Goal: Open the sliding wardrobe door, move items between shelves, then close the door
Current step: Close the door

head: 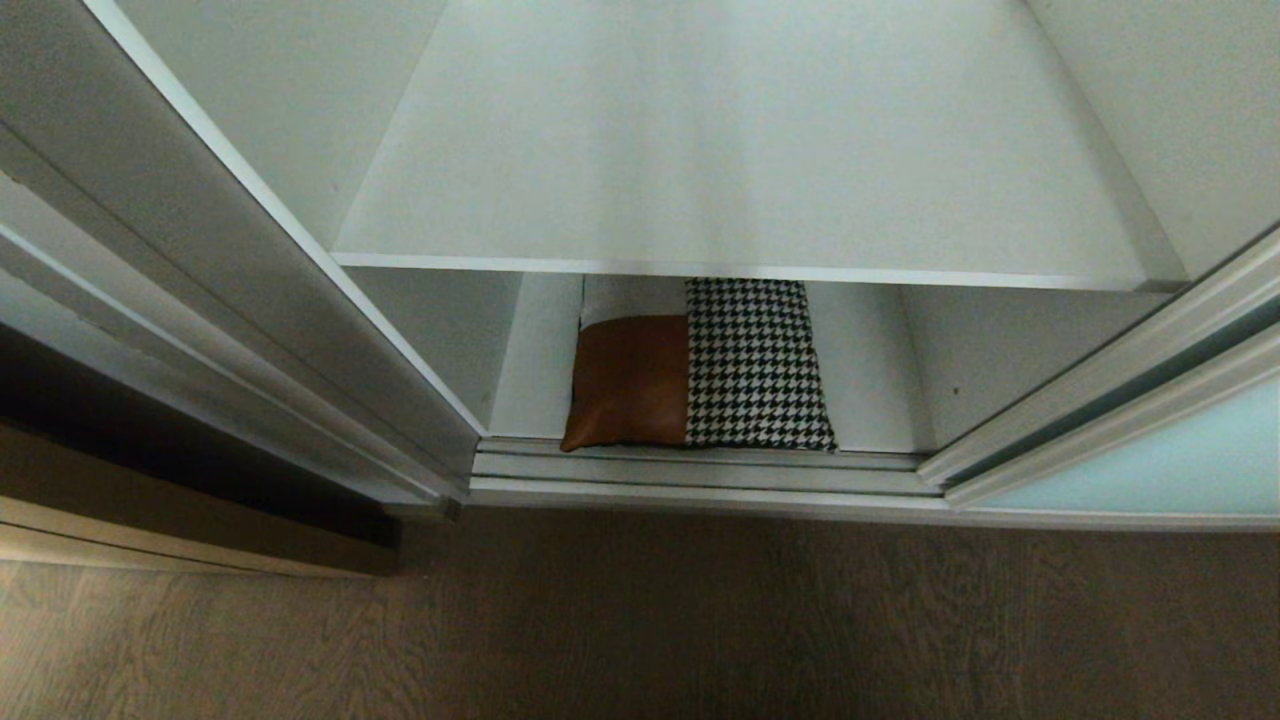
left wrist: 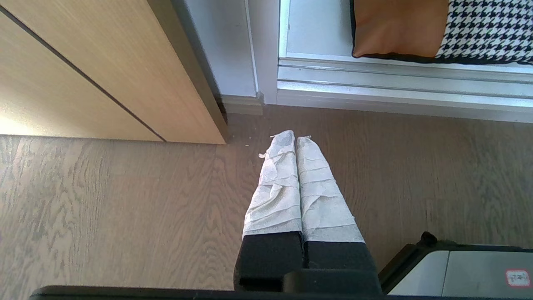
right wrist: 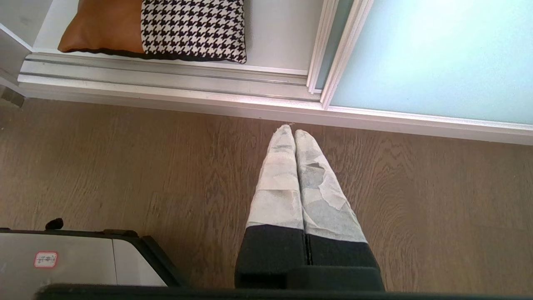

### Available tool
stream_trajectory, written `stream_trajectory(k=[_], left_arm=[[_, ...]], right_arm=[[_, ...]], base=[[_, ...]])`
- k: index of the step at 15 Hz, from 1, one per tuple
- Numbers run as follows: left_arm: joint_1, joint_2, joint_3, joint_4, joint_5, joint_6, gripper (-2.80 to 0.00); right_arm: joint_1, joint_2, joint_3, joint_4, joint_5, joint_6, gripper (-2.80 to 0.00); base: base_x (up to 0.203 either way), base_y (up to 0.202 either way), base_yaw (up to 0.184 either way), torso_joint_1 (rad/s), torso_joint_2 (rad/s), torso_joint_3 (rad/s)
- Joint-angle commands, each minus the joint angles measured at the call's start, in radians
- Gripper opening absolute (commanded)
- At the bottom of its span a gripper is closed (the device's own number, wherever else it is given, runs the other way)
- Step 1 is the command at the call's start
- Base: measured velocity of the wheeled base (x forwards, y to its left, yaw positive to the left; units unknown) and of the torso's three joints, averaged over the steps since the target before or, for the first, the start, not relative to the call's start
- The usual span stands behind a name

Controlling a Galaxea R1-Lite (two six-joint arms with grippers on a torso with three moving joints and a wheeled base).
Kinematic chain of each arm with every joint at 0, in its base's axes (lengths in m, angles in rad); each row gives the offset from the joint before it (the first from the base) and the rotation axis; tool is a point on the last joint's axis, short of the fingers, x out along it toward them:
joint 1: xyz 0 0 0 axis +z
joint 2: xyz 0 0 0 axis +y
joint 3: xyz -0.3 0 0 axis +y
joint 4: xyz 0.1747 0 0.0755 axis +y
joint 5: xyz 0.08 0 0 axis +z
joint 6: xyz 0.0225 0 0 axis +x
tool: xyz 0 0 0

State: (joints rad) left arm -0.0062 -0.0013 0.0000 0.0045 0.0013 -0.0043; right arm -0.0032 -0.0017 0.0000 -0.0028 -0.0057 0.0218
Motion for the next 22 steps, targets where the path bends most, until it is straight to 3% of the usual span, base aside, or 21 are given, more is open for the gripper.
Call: stream_trajectory(k=[1, 18, 22], left_arm=[[0.000, 0.000, 0.002, -0.001, 0.000, 0.001, -2.80], [0.000, 0.000, 0.002, -0.001, 0.000, 0.000, -2.80], [0.000, 0.000, 0.002, -0.001, 0.000, 0.000, -2.80]], right_arm=[[0.000, 0.002, 0.000, 0.000, 0.000, 0.000, -2.80], [0.000, 0.002, 0.000, -0.002, 0.000, 0.000, -2.80], [0.000, 0.002, 0.000, -0.001, 0.000, 0.000, -2.80]], base=[[0.000, 0.000, 0.000, 0.000, 0.00, 0.000], [0.000, 0.000, 0.000, 0.000, 0.00, 0.000], [-0.162, 0.000, 0.002, 0.004, 0.00, 0.001]])
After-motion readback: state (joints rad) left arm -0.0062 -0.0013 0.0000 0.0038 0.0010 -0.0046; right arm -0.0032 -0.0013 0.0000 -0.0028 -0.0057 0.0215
